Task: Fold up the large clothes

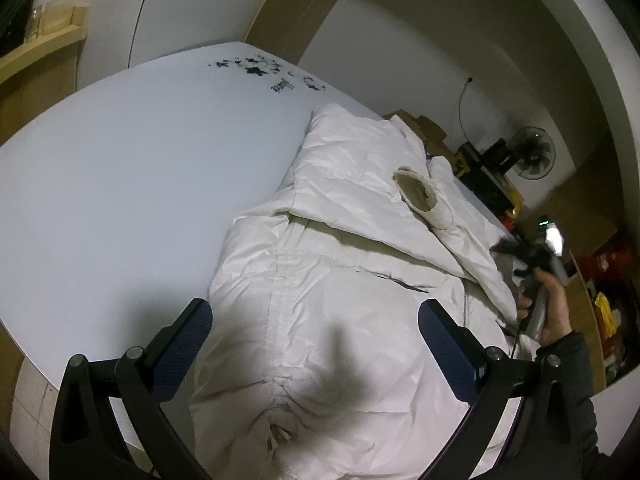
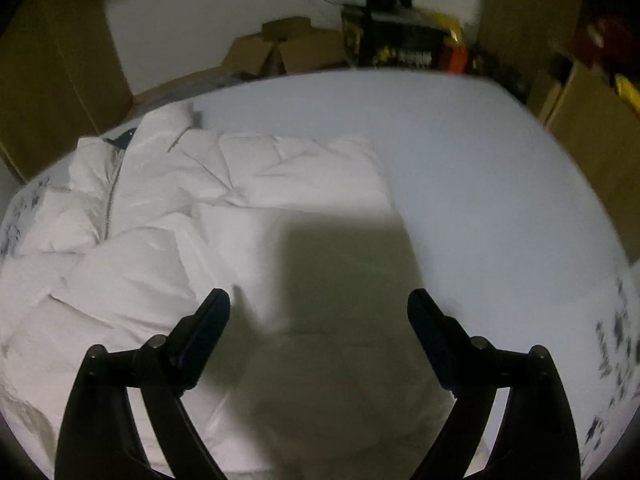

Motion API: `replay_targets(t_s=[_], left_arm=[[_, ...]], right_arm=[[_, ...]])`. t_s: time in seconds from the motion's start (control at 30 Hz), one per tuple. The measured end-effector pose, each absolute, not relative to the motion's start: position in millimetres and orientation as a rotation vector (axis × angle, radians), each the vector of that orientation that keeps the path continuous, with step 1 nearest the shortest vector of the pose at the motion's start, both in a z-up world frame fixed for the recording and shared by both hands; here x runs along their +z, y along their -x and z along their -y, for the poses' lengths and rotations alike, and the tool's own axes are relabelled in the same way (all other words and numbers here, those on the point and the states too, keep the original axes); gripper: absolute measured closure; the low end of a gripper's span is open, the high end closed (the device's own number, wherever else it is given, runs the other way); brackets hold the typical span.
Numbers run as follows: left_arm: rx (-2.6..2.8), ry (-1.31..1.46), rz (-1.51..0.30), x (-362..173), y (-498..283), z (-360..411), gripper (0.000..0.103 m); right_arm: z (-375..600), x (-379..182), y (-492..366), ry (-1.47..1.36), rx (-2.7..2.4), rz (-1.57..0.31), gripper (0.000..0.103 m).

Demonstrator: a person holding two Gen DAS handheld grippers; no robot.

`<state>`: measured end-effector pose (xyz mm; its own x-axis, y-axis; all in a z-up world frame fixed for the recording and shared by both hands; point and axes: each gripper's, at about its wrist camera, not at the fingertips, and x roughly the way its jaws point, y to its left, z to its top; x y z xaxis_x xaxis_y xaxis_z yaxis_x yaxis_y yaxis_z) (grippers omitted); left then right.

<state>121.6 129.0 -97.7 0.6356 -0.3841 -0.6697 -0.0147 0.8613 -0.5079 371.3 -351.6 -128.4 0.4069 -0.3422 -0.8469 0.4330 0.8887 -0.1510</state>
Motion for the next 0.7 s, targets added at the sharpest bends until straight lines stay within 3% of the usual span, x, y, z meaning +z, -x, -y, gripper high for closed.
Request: replay_targets(t_s=[0.07,0.13,0.23,0.27,0.33,0.4,0.53,0.7], left_arm=[[-0.228,0.501,-0.862,-96.0,-119.5,-127.6,0.000],[-0.239,0.493,-0.856,-93.6,-115.8,-129.1,0.000],[-0.212,0.500,-0.858,-94.7,-115.6,-136.7,0.000],[-0.197,0.516,-0.866,-95.2,-117.5,-140.3,0.000],[-0.213,0.562,-0.881,-93.1,-123.2,-143.8,0.000],[-0.247,0.582,-0.897,-88.3,-125.5,-142.8,0.000],[-0.349,0.572,-0.933,-81.4,-123.7,-149.8,0.000],[-0.307,0.559,-1.017,-97.6,-114.0,-184.8,0.000]], right_arm=[[349.9,-147.0,-377.7,-0.025,-0.479,-1.084,0.004],[353.3,-139.7,-372.0,-0.042,-0.486,-1.110,0.002],[340.6,-106.2,-345.9,-0.125,-0.408,-0.903,0.007],[330.1,-108.5,-344.0,-0.068,-0.393,-0.915,0.006],[318.5,-144.0,-359.2,0.001,-0.331,-1.134,0.004],[322.2,-144.0,-347.7,-0.052,-0.318,-1.148,0.004],[332.7,-96.4,-295.4,-0.326,-0.154,-1.082,0.004],[334.1,-42.7,-189.8,-0.414,0.052,-0.957,0.003]])
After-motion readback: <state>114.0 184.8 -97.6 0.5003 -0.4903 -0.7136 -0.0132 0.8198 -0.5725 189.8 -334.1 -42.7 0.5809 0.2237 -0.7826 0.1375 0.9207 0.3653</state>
